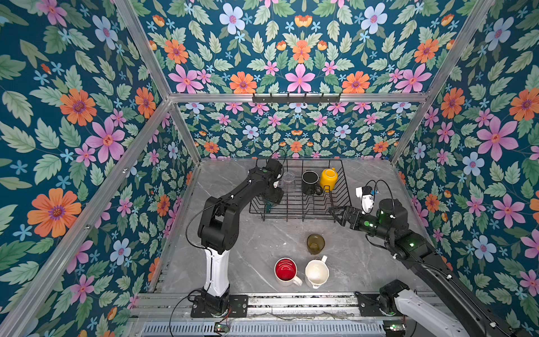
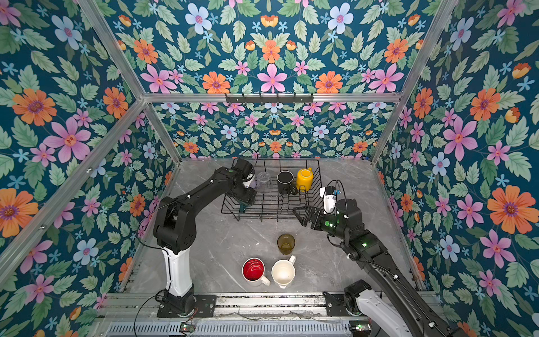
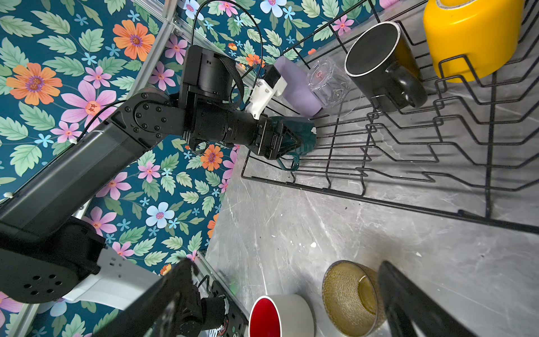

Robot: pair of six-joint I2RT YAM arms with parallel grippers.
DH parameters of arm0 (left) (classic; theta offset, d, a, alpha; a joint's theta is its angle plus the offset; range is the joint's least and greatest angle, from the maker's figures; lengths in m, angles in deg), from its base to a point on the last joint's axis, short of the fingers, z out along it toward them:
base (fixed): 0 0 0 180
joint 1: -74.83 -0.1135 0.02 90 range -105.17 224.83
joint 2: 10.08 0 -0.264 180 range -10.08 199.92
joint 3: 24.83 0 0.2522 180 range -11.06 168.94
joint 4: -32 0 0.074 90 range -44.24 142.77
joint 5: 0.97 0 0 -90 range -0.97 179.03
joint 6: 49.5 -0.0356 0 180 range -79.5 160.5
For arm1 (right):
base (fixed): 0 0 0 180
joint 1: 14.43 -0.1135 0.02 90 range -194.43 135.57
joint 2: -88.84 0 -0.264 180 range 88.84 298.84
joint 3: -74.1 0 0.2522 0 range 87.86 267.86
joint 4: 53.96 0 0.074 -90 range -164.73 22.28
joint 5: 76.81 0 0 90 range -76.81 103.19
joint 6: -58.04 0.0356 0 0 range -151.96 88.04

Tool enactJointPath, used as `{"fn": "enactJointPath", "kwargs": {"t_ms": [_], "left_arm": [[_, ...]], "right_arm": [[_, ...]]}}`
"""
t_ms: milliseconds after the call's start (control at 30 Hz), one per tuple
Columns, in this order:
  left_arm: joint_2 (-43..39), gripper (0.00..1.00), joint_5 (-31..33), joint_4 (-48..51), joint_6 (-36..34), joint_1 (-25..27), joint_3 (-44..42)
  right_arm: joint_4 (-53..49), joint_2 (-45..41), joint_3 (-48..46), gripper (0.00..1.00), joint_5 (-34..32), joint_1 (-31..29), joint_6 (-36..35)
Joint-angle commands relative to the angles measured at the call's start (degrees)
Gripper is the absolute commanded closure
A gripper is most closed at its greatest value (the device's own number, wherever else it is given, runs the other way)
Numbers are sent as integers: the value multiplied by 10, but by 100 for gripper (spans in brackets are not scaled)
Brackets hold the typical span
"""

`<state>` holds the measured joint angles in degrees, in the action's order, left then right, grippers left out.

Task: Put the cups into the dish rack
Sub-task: 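Lower the green mug upside down into the rack, open the left gripper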

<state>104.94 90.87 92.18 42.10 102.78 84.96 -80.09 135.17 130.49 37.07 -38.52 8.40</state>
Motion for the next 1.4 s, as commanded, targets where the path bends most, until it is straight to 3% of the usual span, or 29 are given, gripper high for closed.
{"fn": "enactJointPath", "kwargs": {"t_ms": [0,133,267,567,867,1067,1233,1367], "left_arm": [[1,25,22,-1,9,0,3],[-1,11,20,-3,9,-1,3],[-2,5,16,-4,10,-1,4],[-14,0,4,-8,11,0,3],[-61,0,-9,-22,21,0,-18],[-151,0,-16,-81,37,0,-72],[-261,0,13,-210,46,0,-177],[-358,0,29,-326,59,-1,-287]], "right_arm": [[7,-1,0,1,3,1,-3],[8,0,0,1,4,1,-2],[8,2,0,1,6,2,-2],[-1,3,3,1,0,3,-3],[-75,18,36,5,-32,3,-39],[-176,48,81,17,-48,-5,-71],[-264,70,108,21,-144,-90,-92],[-312,76,105,26,-174,-140,-82]]}}
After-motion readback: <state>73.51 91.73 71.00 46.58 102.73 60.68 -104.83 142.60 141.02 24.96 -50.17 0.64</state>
